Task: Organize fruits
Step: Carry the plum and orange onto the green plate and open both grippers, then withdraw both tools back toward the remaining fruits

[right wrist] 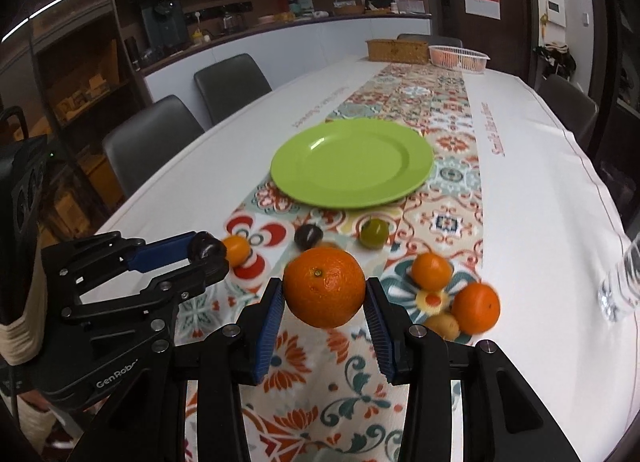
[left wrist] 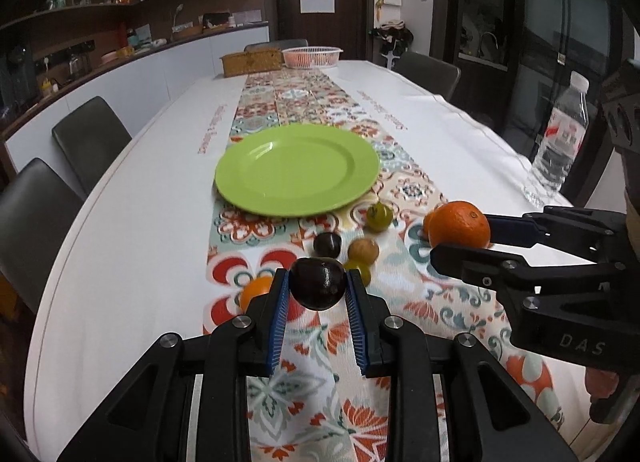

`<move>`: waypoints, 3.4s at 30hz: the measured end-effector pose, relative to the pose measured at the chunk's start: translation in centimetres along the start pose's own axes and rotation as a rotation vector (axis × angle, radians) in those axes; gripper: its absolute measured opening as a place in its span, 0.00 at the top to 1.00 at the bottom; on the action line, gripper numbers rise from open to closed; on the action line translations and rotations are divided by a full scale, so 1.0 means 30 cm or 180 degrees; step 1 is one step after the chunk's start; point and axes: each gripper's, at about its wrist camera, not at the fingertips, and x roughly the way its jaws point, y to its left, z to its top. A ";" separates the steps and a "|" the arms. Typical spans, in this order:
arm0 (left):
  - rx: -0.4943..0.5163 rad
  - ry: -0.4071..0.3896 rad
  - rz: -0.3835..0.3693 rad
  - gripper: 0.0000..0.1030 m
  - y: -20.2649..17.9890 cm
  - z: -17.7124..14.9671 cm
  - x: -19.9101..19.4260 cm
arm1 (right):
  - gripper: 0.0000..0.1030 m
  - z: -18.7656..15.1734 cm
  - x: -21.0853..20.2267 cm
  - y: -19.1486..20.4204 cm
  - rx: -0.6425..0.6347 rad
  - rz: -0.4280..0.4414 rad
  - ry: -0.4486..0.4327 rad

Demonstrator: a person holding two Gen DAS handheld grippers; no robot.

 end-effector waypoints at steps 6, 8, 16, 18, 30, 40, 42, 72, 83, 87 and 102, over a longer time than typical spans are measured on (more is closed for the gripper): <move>0.0021 -0.0079 0.0005 0.73 0.020 0.086 0.014 | 0.59 0.085 0.019 -0.026 -0.0036 -0.0018 -0.0061; 0.0040 -0.0087 -0.0004 0.73 0.027 0.120 0.028 | 0.59 0.110 0.028 -0.037 -0.0036 -0.0002 -0.0062; 0.0089 -0.0046 -0.0067 0.73 0.069 0.243 0.115 | 0.59 0.235 0.100 -0.085 -0.0013 0.0048 -0.0007; 0.0077 -0.0033 -0.0063 0.73 0.082 0.267 0.137 | 0.59 0.273 0.126 -0.100 0.0004 0.0047 0.0009; -0.0120 0.0278 -0.0210 0.73 0.196 0.361 0.374 | 0.59 0.415 0.359 -0.151 -0.0057 -0.0025 0.0346; -0.0266 0.0651 -0.0206 0.73 0.257 0.421 0.584 | 0.59 0.497 0.544 -0.197 0.0006 -0.0087 0.0617; -0.0284 0.0723 -0.0214 0.73 0.266 0.426 0.611 | 0.59 0.502 0.570 -0.212 0.0046 -0.0107 0.0665; -0.0264 0.0077 -0.0023 0.45 0.176 0.376 0.205 | 0.54 0.421 0.230 -0.146 -0.0062 -0.0296 0.0122; -0.0166 -0.0191 -0.0028 0.37 0.046 0.249 -0.019 | 0.45 0.265 -0.038 -0.096 0.0049 -0.0367 -0.0287; -0.0178 -0.0241 -0.0061 0.34 0.009 0.197 -0.065 | 0.40 0.190 -0.098 -0.101 0.0209 -0.0351 -0.0322; 0.0129 -0.0487 0.0111 0.31 -0.097 0.026 -0.118 | 0.40 -0.036 -0.160 -0.163 0.0713 -0.0563 -0.0293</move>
